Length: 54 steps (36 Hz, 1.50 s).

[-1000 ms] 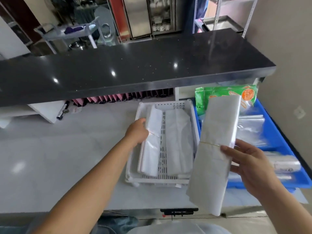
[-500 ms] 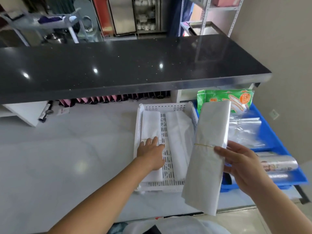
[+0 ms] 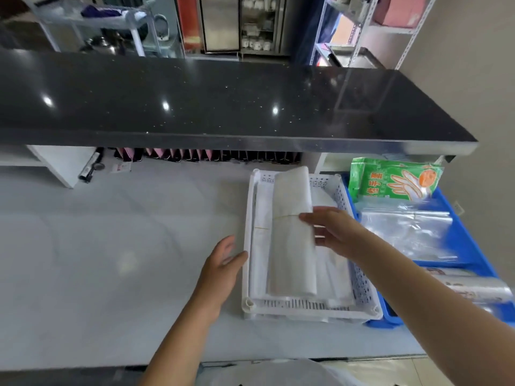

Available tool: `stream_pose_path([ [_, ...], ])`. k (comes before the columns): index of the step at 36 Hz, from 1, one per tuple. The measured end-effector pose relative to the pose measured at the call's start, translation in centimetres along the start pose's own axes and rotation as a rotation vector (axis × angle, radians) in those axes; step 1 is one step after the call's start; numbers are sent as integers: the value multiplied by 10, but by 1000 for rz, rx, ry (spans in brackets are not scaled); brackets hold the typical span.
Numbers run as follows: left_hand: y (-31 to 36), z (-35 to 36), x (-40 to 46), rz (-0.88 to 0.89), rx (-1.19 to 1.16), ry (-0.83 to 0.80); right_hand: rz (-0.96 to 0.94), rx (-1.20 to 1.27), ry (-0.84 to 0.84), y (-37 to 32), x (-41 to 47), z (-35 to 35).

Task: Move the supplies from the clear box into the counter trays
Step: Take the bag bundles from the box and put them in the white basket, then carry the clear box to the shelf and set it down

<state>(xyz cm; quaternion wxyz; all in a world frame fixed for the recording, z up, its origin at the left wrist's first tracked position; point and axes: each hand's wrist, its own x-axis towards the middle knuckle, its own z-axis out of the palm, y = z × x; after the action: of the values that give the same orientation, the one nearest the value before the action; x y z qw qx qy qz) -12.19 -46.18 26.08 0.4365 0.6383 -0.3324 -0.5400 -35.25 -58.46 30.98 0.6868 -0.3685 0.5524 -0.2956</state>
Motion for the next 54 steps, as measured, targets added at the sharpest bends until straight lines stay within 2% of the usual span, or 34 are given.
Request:
stream_pose_path([
  [3,0,-3,-7,-42,-150,-46,10,-125,98,7,21,21],
  [7,0,-3,-18,-29,-132,-121,43,-372,174,30,25,37],
  [14,0,-2,-26,-17,-77,-146,3,-458,219,42,23,41],
  [27,-1,2,-19,-55,-2,-56,-41,-560,237,56,20,46],
  [31,2,6,-24,-40,9,-35,10,-448,122,52,13,42],
  [34,2,10,-28,-8,47,-34,-35,-441,36,45,-5,33],
  [39,-6,14,-42,26,128,132,-283,-541,-33,48,-53,22],
  [42,-17,15,-60,71,254,235,-481,-693,-68,61,-86,30],
  [46,-40,14,-97,140,477,437,-689,-955,-258,89,-119,49],
  [49,-64,8,-136,56,487,551,-734,-1033,-411,110,-133,58],
  [54,-114,-5,-214,-125,515,716,-749,-954,-562,140,-149,75],
])
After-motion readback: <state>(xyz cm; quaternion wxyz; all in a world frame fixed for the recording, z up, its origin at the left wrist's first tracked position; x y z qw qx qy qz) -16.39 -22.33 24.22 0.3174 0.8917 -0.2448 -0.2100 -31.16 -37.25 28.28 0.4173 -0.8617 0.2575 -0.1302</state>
